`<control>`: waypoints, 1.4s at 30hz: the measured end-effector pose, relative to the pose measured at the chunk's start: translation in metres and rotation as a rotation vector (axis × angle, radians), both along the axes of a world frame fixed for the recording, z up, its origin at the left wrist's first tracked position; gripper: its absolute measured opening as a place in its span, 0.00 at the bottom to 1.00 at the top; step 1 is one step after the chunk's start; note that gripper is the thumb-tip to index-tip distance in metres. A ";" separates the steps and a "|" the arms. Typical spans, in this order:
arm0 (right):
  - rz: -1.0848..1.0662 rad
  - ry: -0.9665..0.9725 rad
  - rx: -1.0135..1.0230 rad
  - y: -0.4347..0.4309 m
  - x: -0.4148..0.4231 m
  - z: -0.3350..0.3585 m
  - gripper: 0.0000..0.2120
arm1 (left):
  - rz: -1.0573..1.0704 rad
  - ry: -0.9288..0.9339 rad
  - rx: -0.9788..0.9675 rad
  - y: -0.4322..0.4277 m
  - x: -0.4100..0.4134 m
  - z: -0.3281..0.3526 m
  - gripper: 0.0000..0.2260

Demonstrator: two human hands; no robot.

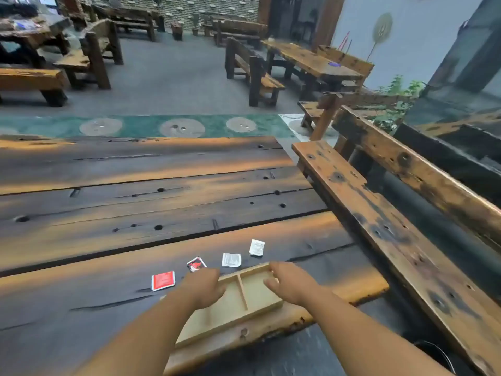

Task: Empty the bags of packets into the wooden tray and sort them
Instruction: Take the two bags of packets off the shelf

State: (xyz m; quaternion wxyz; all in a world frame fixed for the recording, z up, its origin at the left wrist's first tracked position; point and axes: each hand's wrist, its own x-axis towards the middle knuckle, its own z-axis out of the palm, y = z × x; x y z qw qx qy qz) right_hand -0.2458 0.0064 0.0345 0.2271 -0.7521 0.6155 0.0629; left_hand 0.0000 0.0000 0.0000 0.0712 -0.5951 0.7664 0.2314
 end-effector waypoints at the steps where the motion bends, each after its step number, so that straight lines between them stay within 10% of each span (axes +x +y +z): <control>1: -0.032 0.000 0.004 0.002 -0.011 0.000 0.21 | -0.025 -0.008 0.007 -0.004 -0.010 0.000 0.19; 25: -1.041 -0.152 -0.011 0.199 -0.398 -0.037 0.18 | -0.995 -0.078 -0.075 0.008 -0.502 0.020 0.22; 42: -1.984 -0.064 -0.116 0.414 -0.405 0.012 0.12 | -2.017 -0.008 -0.046 0.216 -0.729 0.037 0.22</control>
